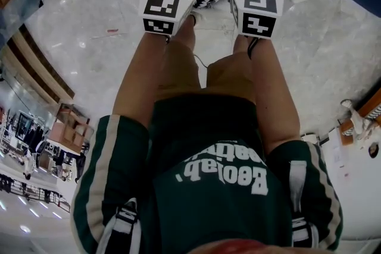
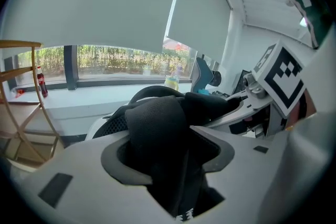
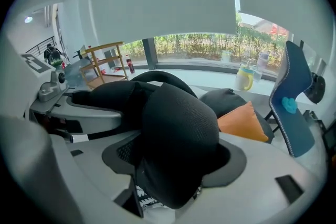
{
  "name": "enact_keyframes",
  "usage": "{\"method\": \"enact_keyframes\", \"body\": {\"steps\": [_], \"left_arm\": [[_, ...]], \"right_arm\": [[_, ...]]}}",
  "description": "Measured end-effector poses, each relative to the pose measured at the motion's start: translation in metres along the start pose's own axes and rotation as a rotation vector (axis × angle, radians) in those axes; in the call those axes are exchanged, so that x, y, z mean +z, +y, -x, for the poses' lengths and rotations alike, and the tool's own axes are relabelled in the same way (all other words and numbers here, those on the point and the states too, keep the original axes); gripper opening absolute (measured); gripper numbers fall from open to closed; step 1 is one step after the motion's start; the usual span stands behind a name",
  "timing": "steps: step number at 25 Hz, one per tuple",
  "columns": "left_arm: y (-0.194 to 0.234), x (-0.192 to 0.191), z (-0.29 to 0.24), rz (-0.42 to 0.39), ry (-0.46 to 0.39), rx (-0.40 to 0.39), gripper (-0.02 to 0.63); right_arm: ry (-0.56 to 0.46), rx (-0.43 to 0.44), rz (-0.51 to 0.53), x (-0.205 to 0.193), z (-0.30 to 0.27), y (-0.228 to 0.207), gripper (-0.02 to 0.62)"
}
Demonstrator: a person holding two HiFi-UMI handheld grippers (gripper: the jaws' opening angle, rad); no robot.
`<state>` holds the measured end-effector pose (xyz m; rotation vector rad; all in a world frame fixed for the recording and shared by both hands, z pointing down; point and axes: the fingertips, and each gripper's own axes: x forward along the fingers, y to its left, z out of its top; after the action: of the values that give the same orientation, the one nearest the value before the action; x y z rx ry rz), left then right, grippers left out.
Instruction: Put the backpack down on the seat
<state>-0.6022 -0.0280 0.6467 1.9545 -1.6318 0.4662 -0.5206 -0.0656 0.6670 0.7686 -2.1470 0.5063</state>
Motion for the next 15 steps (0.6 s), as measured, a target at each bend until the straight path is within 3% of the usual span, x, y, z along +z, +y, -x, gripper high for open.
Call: {"method": "enact_keyframes", "body": {"steps": [6, 15], "left_arm": [[0.013, -0.001, 0.029, -0.015, -0.006, 0.116, 0.314], [0.013, 0.003, 0.088, -0.020, -0.051, 0.066, 0.314]], "right_arm": [[0.004, -0.107, -0.012, -0.001, 0.021, -0.005, 0.295], [-0.017, -0.210, -0.061, -0.022, 0.076, -0.003, 0.299]]}}
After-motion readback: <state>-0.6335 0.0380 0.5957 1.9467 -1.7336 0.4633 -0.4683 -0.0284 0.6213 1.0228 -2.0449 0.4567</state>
